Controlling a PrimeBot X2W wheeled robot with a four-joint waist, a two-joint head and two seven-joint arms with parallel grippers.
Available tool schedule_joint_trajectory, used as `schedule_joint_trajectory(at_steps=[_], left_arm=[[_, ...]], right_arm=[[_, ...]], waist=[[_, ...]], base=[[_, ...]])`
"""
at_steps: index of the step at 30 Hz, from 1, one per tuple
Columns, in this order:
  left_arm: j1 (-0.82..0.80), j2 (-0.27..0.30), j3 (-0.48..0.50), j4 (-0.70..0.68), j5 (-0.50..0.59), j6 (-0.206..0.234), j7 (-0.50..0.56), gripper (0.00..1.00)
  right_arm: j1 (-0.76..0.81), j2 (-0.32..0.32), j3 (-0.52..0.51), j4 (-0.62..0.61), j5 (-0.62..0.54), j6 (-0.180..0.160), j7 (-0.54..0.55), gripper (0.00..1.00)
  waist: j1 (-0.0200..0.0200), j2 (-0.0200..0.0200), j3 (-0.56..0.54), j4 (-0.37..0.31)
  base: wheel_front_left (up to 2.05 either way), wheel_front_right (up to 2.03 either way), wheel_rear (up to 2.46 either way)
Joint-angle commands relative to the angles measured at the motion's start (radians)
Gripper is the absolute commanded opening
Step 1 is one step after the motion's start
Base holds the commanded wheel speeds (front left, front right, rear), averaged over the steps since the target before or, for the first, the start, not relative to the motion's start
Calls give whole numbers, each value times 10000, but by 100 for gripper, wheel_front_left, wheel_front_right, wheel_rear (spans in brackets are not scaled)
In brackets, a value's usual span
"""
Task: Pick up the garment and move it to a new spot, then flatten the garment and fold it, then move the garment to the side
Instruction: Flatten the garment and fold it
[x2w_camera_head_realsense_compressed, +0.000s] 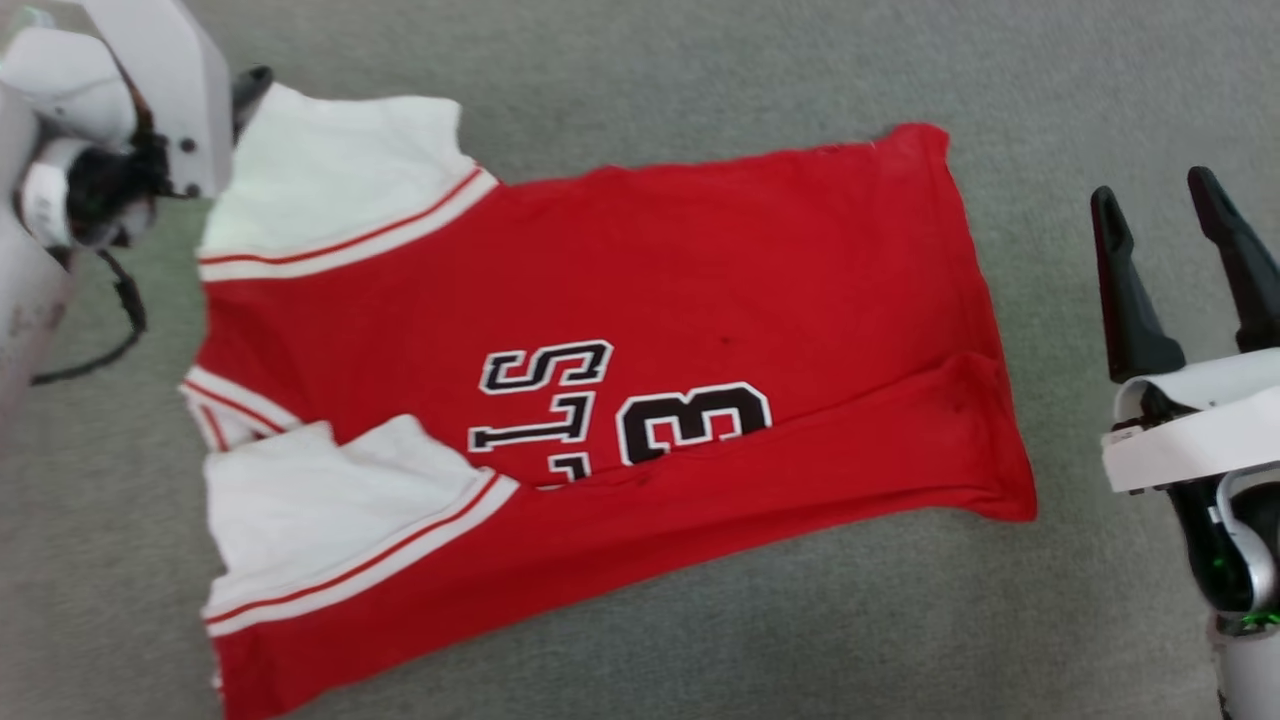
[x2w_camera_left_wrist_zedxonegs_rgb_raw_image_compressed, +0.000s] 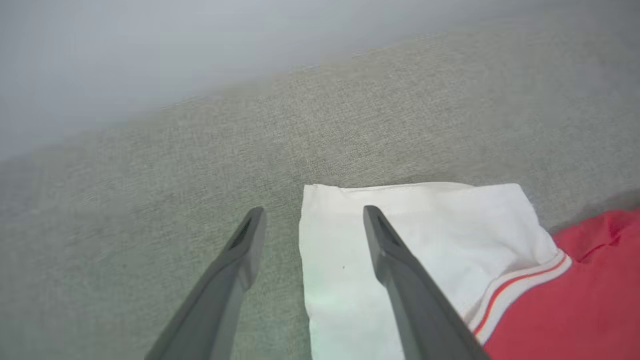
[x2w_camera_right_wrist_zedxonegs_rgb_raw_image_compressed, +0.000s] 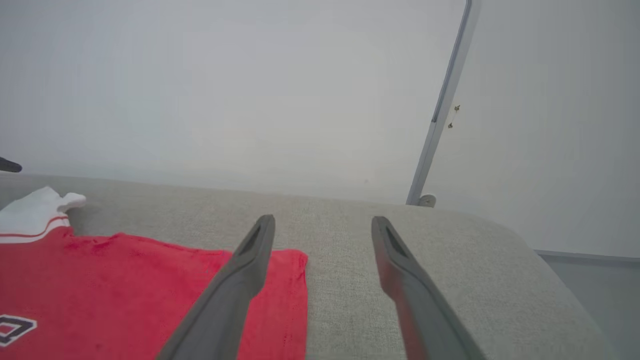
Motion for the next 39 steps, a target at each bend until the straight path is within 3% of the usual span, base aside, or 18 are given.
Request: schedule_joint_trajectory(at_steps=[1,7,13,14,15,25,31,39], left_arm=[[-228,-35,1,403,-34,-177,112,100],[-703,-114,-105,1595,-42,-615,638,100],[-762,-388,-371,2648,-52,-619,1538,100],[-755,-456,-361,2778,-133,-631,1670,85],[-742,-515,-388,2912,-161,-670,1797,0],[-844,-1057,-531,3418,-320,-1017,2505,0],[-1075,-1355,-524,3572,-310,-1122,2346,0],[-1385,-1800,-565,3703,-224,-1221,2077,0]], right_arm=[[-83,80,90,20,3,-16,-100,100],[-107,182,157,-16,4,-16,-150,100],[-195,285,300,-65,160,-16,156,100],[-217,254,336,-91,142,-16,250,100],[-216,267,357,-102,246,-16,391,100],[-1363,184,467,76,947,-16,2797,100],[-3096,98,749,1493,1208,-15,5037,100],[-5237,-25,1567,4104,1366,-15,7148,100]], waist=[[0,-1,596,-550],[0,-1,1042,-816],[0,-1,1239,-886],[0,-1,1262,-884],[0,-1,1281,-873],[0,-1,1339,-681],[0,-1,1394,-460],[0,-1,1534,-46]], base=[[0,0,0],[0,0,0],[0,0,0],[0,0,0],[0,0,0],[0,0,0],[0,0,0],[0,0,0]])
